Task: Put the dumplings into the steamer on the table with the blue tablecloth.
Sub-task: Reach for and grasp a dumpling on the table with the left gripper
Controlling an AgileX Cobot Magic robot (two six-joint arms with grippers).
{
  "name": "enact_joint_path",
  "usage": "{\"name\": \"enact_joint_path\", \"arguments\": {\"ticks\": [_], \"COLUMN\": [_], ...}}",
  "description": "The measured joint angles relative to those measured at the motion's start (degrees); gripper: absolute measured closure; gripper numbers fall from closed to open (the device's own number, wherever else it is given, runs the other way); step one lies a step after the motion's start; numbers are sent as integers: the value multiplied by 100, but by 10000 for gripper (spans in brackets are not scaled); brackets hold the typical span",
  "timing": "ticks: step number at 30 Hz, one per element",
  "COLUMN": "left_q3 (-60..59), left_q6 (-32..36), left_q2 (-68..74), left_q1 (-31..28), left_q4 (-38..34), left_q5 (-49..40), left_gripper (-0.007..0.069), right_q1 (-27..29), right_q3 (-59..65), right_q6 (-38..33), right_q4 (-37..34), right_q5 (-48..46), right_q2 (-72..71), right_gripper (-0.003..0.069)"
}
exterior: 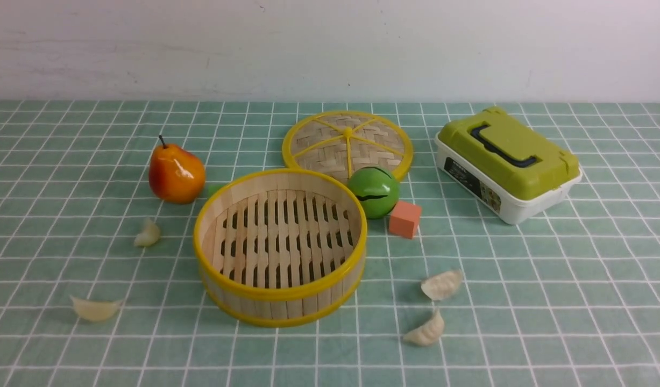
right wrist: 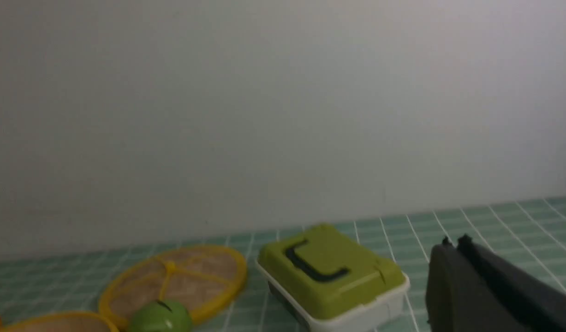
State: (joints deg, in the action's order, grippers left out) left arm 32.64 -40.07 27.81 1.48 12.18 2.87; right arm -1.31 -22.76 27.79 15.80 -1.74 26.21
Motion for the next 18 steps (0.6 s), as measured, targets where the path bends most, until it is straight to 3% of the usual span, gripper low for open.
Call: {"name": "enact_joint_path", "arguments": {"ticks": [2, 7, 13, 18], "left_q3": [0, 271, 1492, 2664], "left_q6": [-106, -118, 658, 1061], "left_q2": [374, 1973, 3707, 5029], "left_q1": [0, 242, 761, 785], "left_q4": [0, -46, -402, -504], "left_q5": [-239, -1999, -3938, -4505], "left_gripper": [638, 638, 638, 638], "right_q1": [0, -177, -1154, -1662], "right_q3": [0, -60, -322, -326], "right_q6": [0, -334, -2613, -3794], "right_q4": [108, -237, -1803, -2677], "right_q5": [-424, -2108, -3210, -3210], "right_q2": [342, 1386, 2060, 2414], "right_gripper": [667, 667, 667, 664]}}
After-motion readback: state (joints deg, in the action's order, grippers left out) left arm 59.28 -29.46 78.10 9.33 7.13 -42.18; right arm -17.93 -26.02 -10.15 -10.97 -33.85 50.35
